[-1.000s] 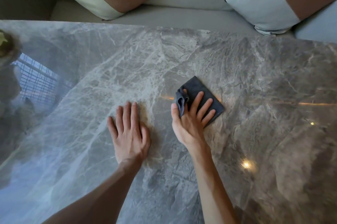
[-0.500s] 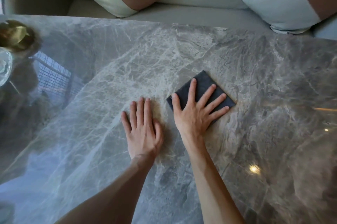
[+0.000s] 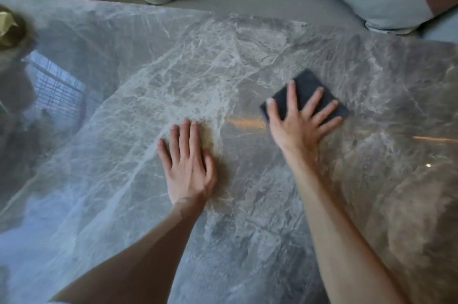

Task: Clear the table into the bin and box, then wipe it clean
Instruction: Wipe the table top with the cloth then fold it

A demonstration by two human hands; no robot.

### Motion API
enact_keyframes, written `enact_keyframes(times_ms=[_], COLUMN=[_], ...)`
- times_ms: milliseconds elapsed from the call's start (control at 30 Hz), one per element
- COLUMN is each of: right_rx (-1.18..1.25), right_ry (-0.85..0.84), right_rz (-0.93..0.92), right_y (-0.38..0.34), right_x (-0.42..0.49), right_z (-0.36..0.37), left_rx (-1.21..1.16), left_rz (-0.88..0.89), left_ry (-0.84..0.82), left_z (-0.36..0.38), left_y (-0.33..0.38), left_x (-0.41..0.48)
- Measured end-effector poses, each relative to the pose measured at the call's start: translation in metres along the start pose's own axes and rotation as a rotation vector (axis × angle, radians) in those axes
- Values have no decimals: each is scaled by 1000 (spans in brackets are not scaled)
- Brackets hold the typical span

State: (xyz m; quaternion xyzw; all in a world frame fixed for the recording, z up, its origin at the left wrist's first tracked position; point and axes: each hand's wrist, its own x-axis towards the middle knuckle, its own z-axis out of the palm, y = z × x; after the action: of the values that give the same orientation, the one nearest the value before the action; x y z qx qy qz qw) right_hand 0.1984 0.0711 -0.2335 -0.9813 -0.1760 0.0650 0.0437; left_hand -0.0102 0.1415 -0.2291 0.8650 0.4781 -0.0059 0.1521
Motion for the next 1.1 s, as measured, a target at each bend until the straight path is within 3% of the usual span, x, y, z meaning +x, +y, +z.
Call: enact_keyframes(times_ms=[100, 233, 333, 400, 467, 567, 633, 700, 767, 833, 900, 933, 1033, 1100], right_rx=[0, -43, -128, -75, 26, 28, -8, -55, -132, -161, -42, 8, 19, -15], right_ry=[38, 1, 44, 92, 64, 64, 1, -67, -42, 45, 73, 61, 48, -45], right_rz=[-274, -514, -349, -120, -18, -298, -564, -664, -537, -238, 23, 51, -270, -572], right_y=[-35, 18, 64, 45, -3, -49, -30, 17, 63, 78, 47, 20, -39, -23], right_x=[-49, -113, -73, -21, 7, -30, -86, -119, -102, -48, 6, 18, -29, -95], right_z=[5, -2, -6, -6, -2, 4, 1, -8, -12, -11, -7, -6, -3, -6], left_rx=[-17, -46, -29, -14, -10, -34, -59, -60, -52, -38, -23, -18, -20, -23], left_rz=[2, 3, -1, 2, -8, -2, -1, 4, 4, -5, -7, -3, 7, 7], left_ry=[6, 17, 5, 6, 4, 8, 15, 11, -2, -2, -7, -12, -23, -17], left_z=[-1, -2, -1, -1, -1, -2, -4, -4, -4, -4, -3, -3, -4, -4], left_y=[0, 1, 2, 1, 1, 1, 0, 0, 1, 2, 2, 2, 1, 0], left_x=[-2, -3, -2, -1, -1, -3, -3, -3, -1, -1, 0, 0, -1, -2])
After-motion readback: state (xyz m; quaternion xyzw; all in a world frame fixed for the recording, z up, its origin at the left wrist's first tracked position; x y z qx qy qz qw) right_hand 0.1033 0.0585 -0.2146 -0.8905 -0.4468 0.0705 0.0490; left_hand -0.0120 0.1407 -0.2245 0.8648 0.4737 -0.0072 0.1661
